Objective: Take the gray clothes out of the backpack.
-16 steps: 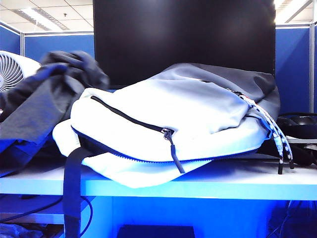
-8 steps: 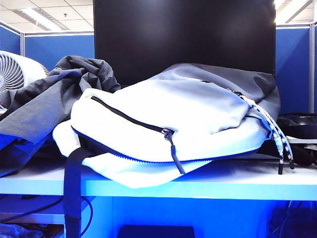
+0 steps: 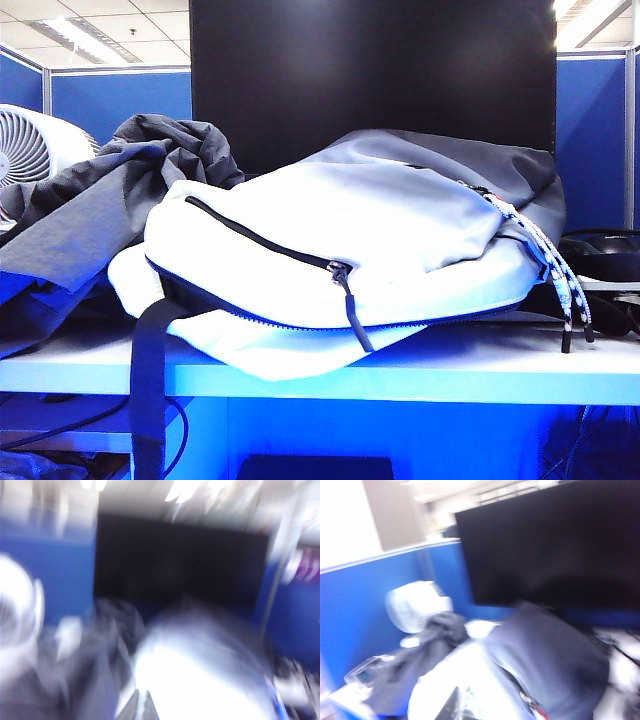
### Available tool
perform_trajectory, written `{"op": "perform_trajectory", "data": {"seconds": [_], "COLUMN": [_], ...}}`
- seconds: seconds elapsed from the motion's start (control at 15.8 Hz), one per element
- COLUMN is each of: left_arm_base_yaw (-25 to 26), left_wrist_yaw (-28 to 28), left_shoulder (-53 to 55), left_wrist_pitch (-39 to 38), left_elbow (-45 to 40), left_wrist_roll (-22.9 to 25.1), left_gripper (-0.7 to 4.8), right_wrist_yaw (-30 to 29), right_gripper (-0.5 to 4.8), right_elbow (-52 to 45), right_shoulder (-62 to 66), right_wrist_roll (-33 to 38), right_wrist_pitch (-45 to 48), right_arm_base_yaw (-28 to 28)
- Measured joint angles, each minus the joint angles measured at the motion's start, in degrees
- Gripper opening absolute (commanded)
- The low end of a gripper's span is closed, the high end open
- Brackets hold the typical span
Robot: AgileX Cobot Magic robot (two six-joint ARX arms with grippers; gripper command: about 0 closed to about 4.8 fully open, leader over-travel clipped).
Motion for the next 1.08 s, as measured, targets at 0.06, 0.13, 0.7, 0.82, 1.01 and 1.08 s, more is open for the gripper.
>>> {"op": "perform_trajectory", "data": {"seconds": [0.06, 0.13, 0.7, 0.82, 1.01, 1.08], "left_arm_base_yaw": [0.0, 0.0, -2.5, -2.5, -2.5, -2.5], "left_wrist_yaw": [0.9, 0.9, 21.8, 18.7, 11.6, 9.4], "left_shoulder": [-0.1, -0.1, -0.2, -0.2, -0.2, -0.2], "left_wrist_pitch": [-0.6, -0.7, 21.3, 27.7, 35.5, 36.5], "left_elbow": [-1.3, -2.6, -35.3, -38.1, -41.3, -42.4], "left_wrist_roll": [0.8, 1.8, -9.6, -10.1, -9.7, -8.9], "left_gripper": [-0.06, -0.06, -0.06, -0.06, -0.06, -0.06], "right_wrist_yaw": [1.4, 3.0, 3.6, 2.9, 1.9, 1.9], "right_gripper": [-0.06, -0.06, -0.05, -0.05, -0.05, -0.05], "right_elbow": [-2.0, -4.5, -40.0, -48.2, -56.4, -57.6], "right_shoulder": [-1.4, -3.0, -9.3, -9.3, -9.3, -9.3], "right_wrist_roll": [0.8, 1.8, 7.6, 6.4, 0.4, -1.1], "right_wrist_pitch": [0.6, 2.2, 25.8, 35.5, 48.9, 50.7], "right_arm_base_yaw": [0.0, 0.1, 0.2, 0.2, 0.2, 0.1]}}
